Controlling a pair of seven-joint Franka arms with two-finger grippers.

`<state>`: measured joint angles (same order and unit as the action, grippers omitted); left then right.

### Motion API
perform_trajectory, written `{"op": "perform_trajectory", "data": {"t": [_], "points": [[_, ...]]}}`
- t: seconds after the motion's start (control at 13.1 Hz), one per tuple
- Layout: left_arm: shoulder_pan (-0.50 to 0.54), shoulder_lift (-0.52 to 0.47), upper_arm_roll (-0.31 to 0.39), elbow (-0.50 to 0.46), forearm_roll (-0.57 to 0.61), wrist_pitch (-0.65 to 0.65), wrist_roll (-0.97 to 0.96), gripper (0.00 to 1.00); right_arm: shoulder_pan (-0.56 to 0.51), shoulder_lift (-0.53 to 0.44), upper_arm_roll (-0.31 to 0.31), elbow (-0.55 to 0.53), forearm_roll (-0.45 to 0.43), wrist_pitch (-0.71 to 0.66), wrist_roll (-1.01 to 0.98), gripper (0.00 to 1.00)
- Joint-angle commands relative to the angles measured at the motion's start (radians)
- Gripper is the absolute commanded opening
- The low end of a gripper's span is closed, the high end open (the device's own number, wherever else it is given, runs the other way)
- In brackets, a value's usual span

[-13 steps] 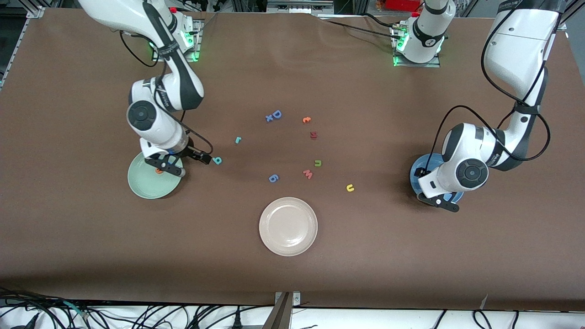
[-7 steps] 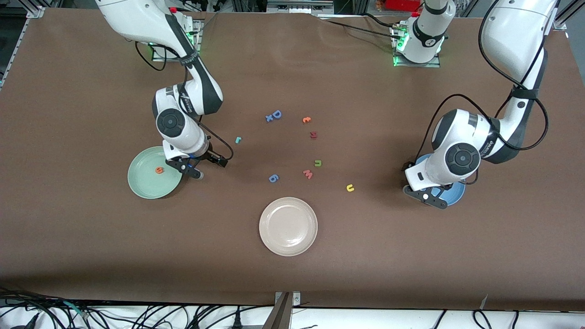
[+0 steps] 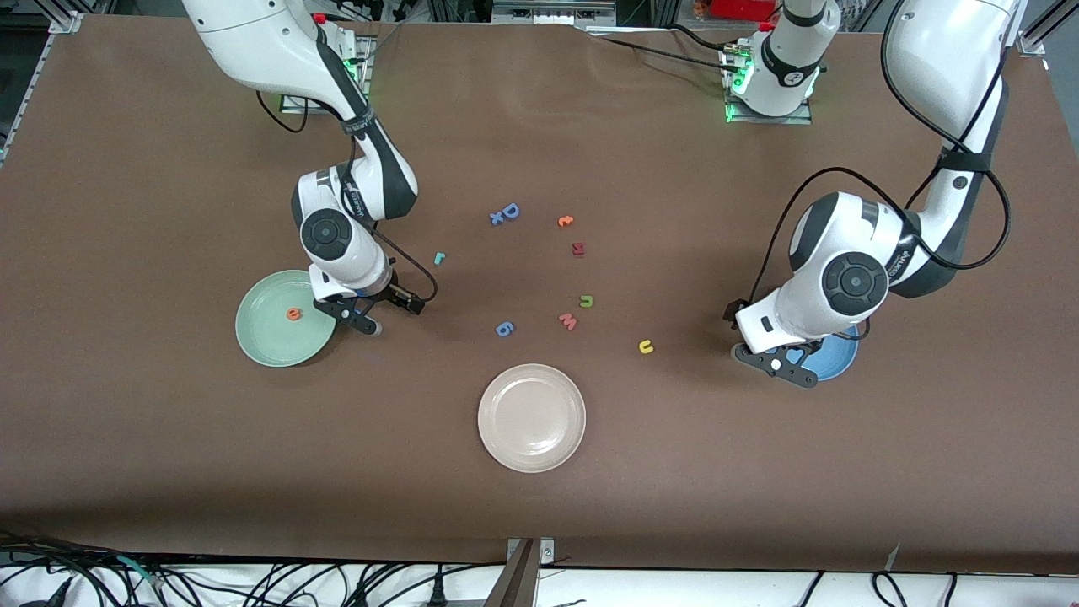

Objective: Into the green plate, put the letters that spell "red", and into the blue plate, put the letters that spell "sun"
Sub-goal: 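Release the s on the blue plate while the right gripper reaches teal b, then grasp the teal b with the right gripper while the left gripper reaches yellow u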

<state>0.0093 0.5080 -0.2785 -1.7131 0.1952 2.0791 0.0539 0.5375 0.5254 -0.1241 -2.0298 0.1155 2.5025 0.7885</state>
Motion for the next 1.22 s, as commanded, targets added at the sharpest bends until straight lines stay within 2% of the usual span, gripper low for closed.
{"op": "perform_trajectory", "data": {"t": [0.0,0.3,0.84,1.14], "points": [[-0.024,-0.008,0.004,0.015,-0.017,-0.024,-0.021,1.00,0.009,0.013,-0.005,0.013,0.015,0.007,0.009,0.86],[-0.028,-0.006,0.004,0.015,-0.016,-0.024,-0.043,1.00,0.018,0.018,-0.003,0.010,0.015,0.010,0.009,0.72],[-0.028,-0.006,0.004,0.015,-0.016,-0.024,-0.042,1.00,0.019,0.018,-0.003,0.008,0.015,0.013,0.008,0.60],[-0.028,-0.006,0.004,0.018,-0.016,-0.024,-0.051,1.00,0.019,0.019,0.001,0.010,0.015,0.015,0.000,0.49]]}}
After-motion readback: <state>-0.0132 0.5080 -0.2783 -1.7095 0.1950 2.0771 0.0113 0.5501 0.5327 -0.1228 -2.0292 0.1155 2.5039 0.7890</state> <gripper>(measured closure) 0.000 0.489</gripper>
